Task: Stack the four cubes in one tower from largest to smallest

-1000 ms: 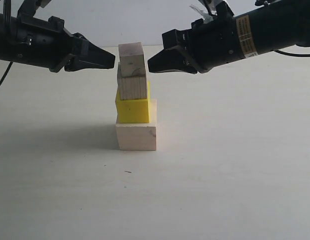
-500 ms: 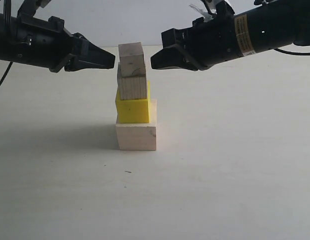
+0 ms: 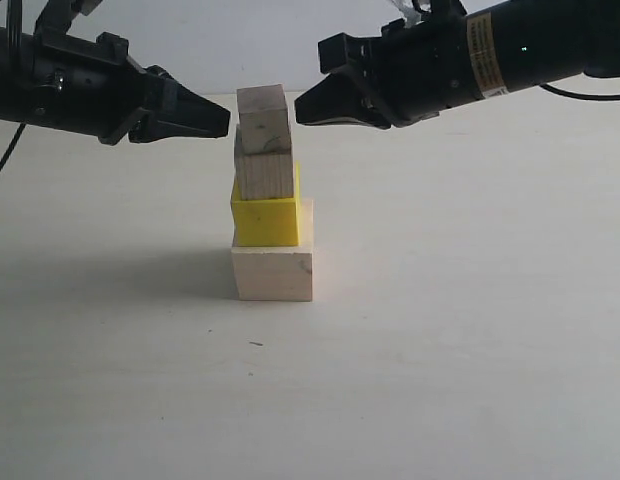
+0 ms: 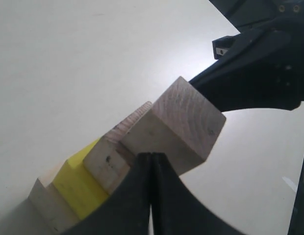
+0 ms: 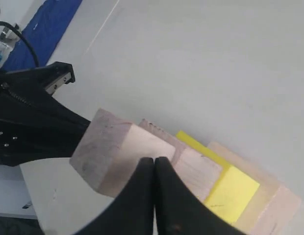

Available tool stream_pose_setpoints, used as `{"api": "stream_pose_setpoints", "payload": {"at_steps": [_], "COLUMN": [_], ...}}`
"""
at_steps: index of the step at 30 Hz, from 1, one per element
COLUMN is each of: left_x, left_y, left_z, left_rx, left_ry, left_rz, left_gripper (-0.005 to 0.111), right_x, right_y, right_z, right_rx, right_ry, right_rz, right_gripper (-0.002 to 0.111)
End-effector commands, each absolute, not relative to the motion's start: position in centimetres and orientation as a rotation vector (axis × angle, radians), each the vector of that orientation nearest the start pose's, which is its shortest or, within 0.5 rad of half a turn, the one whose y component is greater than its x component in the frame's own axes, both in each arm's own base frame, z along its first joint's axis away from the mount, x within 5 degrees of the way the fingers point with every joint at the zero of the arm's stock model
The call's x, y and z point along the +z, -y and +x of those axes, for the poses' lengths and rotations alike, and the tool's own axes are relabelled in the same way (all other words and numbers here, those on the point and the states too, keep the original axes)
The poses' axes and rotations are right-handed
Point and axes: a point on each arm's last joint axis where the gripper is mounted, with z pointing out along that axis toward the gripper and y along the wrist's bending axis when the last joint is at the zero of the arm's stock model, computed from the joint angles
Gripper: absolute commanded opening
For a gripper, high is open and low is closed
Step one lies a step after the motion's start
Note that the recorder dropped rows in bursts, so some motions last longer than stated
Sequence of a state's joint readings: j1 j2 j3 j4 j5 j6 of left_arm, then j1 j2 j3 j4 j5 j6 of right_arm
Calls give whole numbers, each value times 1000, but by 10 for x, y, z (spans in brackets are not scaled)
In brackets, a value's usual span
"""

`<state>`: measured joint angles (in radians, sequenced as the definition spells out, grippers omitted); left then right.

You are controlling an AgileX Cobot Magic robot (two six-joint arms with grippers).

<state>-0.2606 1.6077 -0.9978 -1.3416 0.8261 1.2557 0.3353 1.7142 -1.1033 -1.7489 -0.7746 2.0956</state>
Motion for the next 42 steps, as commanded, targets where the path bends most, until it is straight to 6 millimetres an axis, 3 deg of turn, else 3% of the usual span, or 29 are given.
{"api": "stream_pose_setpoints", "payload": {"at_steps": [1, 12, 42], "left_x": [258, 258, 258], "left_y": [145, 145, 145], "left_z": [296, 296, 296], "left_rx": [-1042, -1042, -1037], "left_ry": [-2139, -2139, -2142], "left_rz": [700, 700, 707], "left_gripper": [0, 0, 0], "right_x": [253, 243, 244], "right_y": [-179, -178, -179], "right_z": [314, 307, 305], "right_rx": [1243, 1265, 1287], "right_ry": [-2245, -2284, -2280], "right_rz": [-500, -497, -518], "right_gripper": [0, 0, 0]}}
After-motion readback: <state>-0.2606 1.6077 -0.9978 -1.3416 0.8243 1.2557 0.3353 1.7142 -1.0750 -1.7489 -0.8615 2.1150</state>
